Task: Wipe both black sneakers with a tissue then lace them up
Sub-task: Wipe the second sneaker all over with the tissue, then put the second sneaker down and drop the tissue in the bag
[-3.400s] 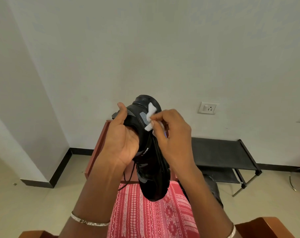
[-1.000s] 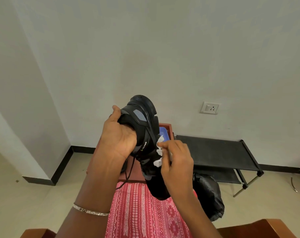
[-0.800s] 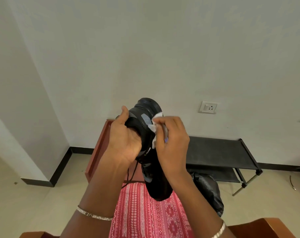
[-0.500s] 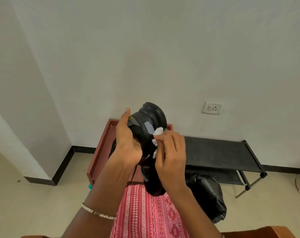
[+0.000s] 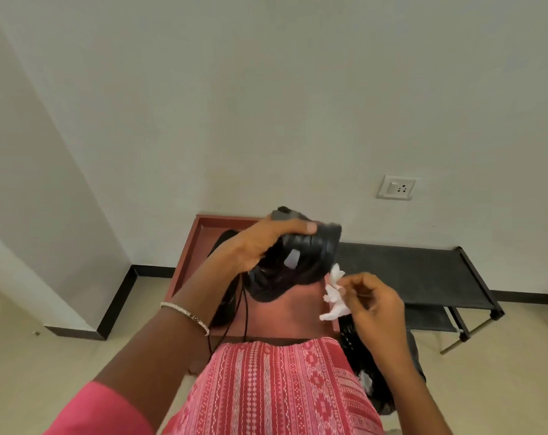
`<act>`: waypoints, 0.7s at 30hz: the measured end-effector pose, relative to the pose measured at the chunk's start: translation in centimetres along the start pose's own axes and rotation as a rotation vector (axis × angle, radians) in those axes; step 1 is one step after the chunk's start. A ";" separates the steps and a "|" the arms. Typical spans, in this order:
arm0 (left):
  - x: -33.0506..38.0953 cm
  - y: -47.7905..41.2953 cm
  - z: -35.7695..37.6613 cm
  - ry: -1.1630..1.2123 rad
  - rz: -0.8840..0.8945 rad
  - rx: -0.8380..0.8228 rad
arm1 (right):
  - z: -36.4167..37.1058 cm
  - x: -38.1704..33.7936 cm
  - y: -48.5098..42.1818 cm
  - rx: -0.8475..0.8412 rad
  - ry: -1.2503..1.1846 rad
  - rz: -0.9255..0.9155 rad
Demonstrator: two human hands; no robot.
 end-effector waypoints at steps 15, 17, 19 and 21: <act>-11.3 -9.4 -2.0 -1.242 0.319 -0.219 | 3.5 6.8 -0.4 -0.005 -0.024 0.359; -13.0 -10.6 -2.5 -1.276 0.327 -0.197 | 4.3 7.4 -0.5 -0.020 -0.018 0.374; -14.8 -11.5 -2.7 -1.312 0.336 -0.197 | 4.9 8.1 -0.6 -0.032 -0.009 0.388; -16.5 -12.1 -2.8 -1.336 0.359 -0.197 | 5.5 8.6 -0.6 -0.034 -0.004 0.410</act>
Point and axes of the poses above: each hand's wrist, its own y-axis away from the middle knuckle, its own z-axis out of the palm, x = y × z, the point moved 7 cm from there along -y, towards the middle knuckle, and after that the axes turned 15 degrees about x, right-handed, at the moved point
